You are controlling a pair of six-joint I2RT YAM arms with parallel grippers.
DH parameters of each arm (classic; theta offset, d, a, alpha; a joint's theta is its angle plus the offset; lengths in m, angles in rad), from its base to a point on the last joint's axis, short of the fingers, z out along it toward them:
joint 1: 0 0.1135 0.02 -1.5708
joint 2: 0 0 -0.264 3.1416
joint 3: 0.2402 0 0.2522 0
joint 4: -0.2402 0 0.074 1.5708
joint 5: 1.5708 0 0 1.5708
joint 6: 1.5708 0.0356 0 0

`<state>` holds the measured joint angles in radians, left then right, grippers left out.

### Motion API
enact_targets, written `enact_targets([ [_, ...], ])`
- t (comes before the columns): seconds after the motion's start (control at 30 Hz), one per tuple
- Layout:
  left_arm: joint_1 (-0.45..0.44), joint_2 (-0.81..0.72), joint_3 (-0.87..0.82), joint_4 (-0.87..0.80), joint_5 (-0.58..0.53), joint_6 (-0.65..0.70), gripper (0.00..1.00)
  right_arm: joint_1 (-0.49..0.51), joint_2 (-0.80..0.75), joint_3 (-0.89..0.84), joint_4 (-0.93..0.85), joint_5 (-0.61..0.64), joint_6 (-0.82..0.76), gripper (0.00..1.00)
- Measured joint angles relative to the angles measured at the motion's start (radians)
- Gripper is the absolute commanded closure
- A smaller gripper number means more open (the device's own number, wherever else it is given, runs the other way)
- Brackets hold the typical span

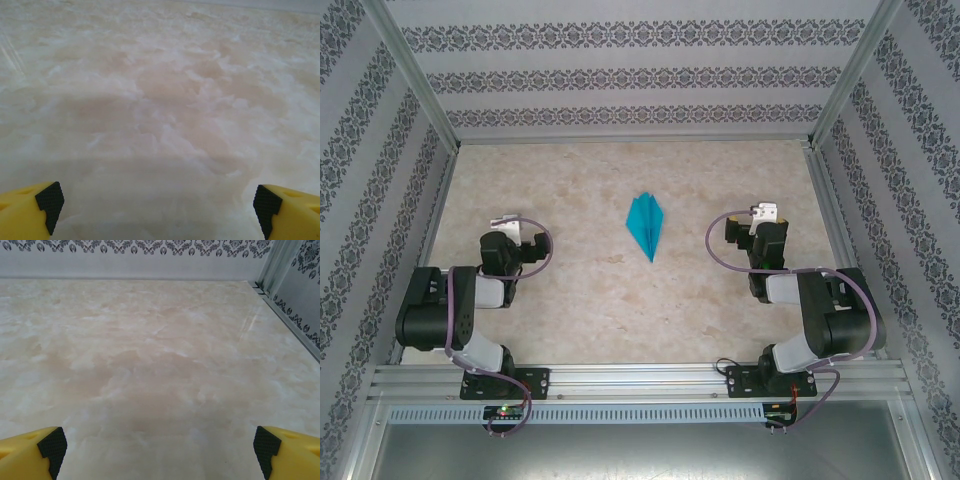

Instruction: Fold a paper plane with a square sheet of paper (pick it up from the middle)

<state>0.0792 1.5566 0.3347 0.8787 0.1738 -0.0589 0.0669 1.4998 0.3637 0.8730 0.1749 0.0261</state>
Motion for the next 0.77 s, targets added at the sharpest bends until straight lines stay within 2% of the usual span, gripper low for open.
enact_targets([
  [0.27,-0.058,0.000,0.074,-0.027,-0.075,0.031,0.00,-0.014,0.000,0.000,-0.001,-0.011,0.000,0.02],
  [0.77,-0.061,0.000,0.075,-0.059,-0.100,0.038,0.00,-0.019,0.000,0.001,-0.001,-0.021,0.000,0.02],
])
